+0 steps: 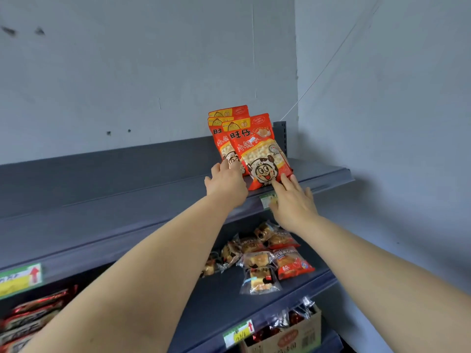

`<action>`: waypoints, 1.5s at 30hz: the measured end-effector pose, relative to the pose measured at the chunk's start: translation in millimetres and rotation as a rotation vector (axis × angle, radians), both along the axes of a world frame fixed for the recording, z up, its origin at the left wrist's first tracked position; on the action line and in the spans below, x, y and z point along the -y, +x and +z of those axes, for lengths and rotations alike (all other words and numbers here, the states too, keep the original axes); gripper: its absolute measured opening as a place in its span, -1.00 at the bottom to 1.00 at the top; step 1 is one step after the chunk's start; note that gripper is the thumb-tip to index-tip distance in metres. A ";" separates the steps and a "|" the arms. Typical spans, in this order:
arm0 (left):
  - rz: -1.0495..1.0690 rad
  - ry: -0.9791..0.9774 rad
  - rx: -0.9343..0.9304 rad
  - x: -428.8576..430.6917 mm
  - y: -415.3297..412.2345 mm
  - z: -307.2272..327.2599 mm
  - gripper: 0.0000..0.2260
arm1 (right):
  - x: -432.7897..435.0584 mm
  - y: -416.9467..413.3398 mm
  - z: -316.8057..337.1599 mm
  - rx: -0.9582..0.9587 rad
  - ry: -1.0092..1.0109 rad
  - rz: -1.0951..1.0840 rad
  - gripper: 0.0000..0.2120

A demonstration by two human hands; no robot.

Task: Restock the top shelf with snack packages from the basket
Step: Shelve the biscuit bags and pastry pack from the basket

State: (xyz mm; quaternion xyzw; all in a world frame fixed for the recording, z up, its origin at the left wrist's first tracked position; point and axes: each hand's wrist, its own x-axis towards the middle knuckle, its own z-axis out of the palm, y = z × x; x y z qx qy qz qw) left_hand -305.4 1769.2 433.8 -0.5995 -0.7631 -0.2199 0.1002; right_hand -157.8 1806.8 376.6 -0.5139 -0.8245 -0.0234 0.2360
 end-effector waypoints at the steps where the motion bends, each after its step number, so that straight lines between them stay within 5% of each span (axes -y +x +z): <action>1: 0.014 -0.012 -0.009 11.2 2.3 -1.6 -0.50 | 9.9 2.9 -1.4 0.006 -0.003 0.011 -0.40; 11: 0.161 -0.082 0.007 161.5 12.1 -41.7 -0.49 | 137.3 6.5 -31.9 0.087 -0.116 0.217 -0.42; 25: 0.558 -0.558 -0.014 360.1 -75.8 -156.5 -0.51 | 271.8 -56.8 -106.5 0.283 -0.253 0.510 -0.47; 45: 0.663 -0.819 0.372 528.7 -220.6 -327.4 -0.53 | 378.0 -209.6 -256.4 0.596 -0.558 0.629 -0.50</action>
